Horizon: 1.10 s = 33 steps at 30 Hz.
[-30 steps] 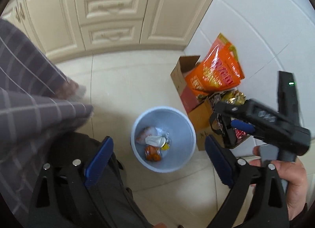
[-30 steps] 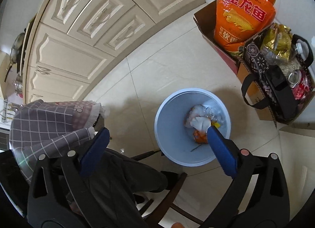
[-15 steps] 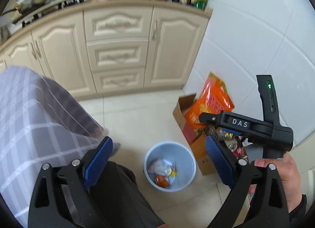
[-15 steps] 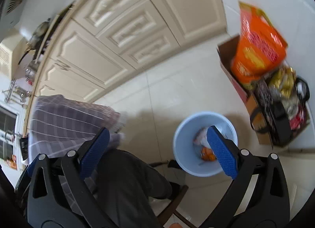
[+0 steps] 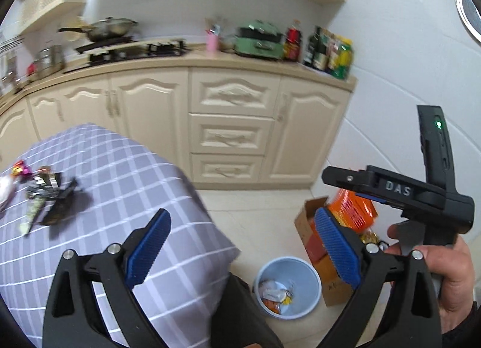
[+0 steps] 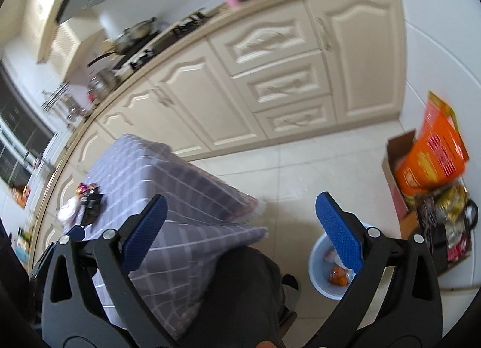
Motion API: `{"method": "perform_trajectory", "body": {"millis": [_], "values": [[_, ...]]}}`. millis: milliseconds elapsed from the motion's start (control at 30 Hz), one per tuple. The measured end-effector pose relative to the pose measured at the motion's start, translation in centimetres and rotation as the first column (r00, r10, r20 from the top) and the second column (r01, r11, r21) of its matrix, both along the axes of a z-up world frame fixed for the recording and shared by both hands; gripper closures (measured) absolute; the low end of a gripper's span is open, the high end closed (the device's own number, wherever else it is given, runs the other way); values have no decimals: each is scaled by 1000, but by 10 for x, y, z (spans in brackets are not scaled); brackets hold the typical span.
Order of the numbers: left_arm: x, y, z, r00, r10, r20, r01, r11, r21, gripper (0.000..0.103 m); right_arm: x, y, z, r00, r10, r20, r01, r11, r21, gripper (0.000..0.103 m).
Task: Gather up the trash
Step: 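Swing both tools back toward the table, then grasp the pale green wrapper with the left tool while the right tool grasps the dark snack wrapper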
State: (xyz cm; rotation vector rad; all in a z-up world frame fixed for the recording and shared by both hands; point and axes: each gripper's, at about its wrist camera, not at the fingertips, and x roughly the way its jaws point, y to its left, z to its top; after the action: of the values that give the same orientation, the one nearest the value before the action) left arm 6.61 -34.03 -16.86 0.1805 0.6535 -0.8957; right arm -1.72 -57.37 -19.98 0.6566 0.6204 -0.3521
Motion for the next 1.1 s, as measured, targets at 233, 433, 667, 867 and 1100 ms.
{"method": "perform_trajectory", "body": {"millis": [233, 433, 667, 867, 1100], "values": [[21, 62, 32, 988, 134, 75, -130, 990, -53, 8, 32, 48, 38, 993, 107, 46, -104, 992, -65, 6], [42, 118, 48, 956, 259, 137, -252, 965, -66, 8, 72, 105, 68, 971, 227, 79, -215, 967, -134, 6], [70, 174, 49, 911, 382, 154, -377, 924, -63, 8, 112, 160, 74, 942, 330, 69, -314, 933, -176, 6], [93, 210, 36, 879, 445, 172, -447, 894, -27, 8, 140, 191, 69, 926, 373, 59, -358, 916, -179, 6], [132, 223, 5, 866, 480, 138, -491, 869, 60, 8, 174, 215, 51, 913, 408, 3, -402, 901, -164, 6]]}}
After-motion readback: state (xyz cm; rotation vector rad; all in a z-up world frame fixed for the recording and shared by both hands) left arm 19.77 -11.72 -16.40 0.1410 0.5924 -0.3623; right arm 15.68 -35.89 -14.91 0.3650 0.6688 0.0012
